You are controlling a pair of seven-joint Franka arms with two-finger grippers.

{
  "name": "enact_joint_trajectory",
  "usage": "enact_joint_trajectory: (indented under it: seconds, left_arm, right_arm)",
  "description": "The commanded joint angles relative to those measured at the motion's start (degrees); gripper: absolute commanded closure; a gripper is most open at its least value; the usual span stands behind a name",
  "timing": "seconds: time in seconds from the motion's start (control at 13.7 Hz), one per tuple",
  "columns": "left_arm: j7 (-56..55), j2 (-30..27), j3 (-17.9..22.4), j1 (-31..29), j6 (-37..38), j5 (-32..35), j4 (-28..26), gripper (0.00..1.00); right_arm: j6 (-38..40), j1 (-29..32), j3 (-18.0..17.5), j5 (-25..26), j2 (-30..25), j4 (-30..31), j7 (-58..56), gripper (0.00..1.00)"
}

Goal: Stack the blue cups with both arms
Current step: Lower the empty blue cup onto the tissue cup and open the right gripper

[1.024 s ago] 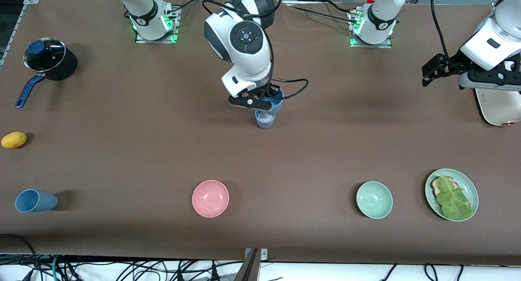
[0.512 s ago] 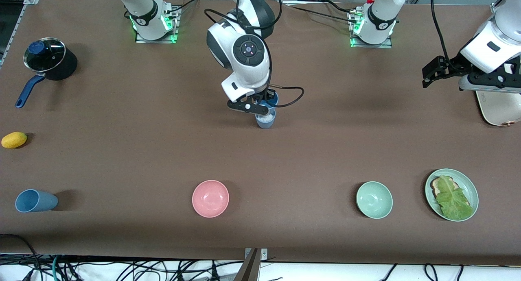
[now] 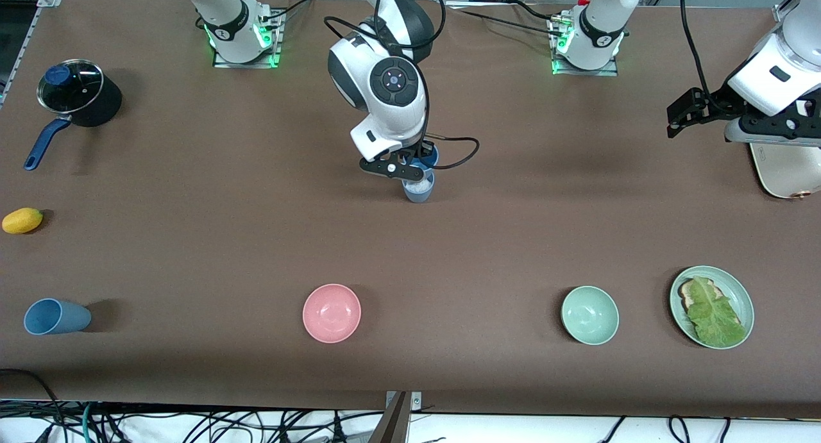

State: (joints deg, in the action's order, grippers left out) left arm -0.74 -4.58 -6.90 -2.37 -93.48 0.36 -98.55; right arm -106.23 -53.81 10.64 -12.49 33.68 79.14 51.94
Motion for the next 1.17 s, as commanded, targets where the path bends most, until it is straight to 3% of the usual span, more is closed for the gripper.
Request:
enact_joint_trajectory:
  seconds: [0.0,0.88,1.02,1.1]
  left_arm:
    - [1.26,0.63,0.31,-0.18,1.19,-0.54,1.34,0.0]
    - [1.18,1.33,0.22,-0.35,2.42,-0.63,2.58,0.0]
    - [1.26,1.33,0.31,-0.27,2.51,-0.63,2.58,0.0]
    - [1.18,1.33,0.22,-0.27,2.51,-0.63,2.66,0.0]
  right_arm:
    - [-0.82,-0.68,0.43,0.19,-0.11,0.58,0.53,1.0]
    - [-2.13,0.2,0.87,2.29,0.42,0.75,0.09,1.0]
    - [-2.84,0.28,0.96,2.38,0.51,0.66,0.09,0.95]
    - [-3.01,0.28,0.87,2.38,0.51,0.75,0.27,0.77]
